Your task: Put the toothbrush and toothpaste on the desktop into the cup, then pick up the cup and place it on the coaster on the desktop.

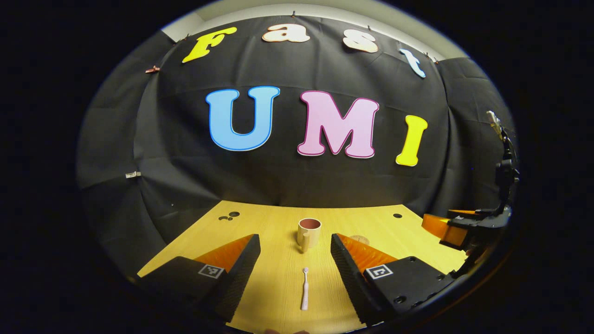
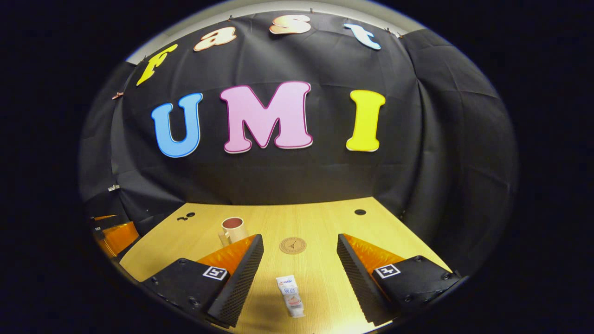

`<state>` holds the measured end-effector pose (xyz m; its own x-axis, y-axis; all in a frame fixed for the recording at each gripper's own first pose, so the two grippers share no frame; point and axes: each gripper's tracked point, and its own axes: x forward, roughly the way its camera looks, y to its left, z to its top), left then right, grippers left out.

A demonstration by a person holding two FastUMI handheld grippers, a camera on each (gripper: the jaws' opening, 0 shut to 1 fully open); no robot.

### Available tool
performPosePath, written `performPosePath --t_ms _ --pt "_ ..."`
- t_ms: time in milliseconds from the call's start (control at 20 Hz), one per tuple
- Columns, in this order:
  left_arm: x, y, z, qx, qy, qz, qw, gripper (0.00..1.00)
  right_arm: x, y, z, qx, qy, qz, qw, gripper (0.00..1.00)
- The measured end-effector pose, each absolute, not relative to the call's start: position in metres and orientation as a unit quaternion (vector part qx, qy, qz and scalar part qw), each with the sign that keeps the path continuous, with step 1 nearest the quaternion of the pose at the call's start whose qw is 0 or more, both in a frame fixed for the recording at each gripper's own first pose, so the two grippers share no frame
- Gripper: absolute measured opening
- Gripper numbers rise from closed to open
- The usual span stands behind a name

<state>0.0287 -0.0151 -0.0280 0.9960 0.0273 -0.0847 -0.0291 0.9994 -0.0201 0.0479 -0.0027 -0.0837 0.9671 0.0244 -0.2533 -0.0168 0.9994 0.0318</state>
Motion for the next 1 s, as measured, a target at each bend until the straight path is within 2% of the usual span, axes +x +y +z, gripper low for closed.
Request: performPosePath --t_ms 550,1000 --pt "0.035 -0.003 -0.061 -0.032 0.083 0.087 0.992 0.95 0.072 0.009 -0.176 0.004 0.281 0.058 0.958 0.98" --pt "0.031 0.002 -0.099 -0.03 0.145 0.15 0.978 0.95 0.071 0.02 -0.264 -0.002 0.402 0.095 0.911 0.99"
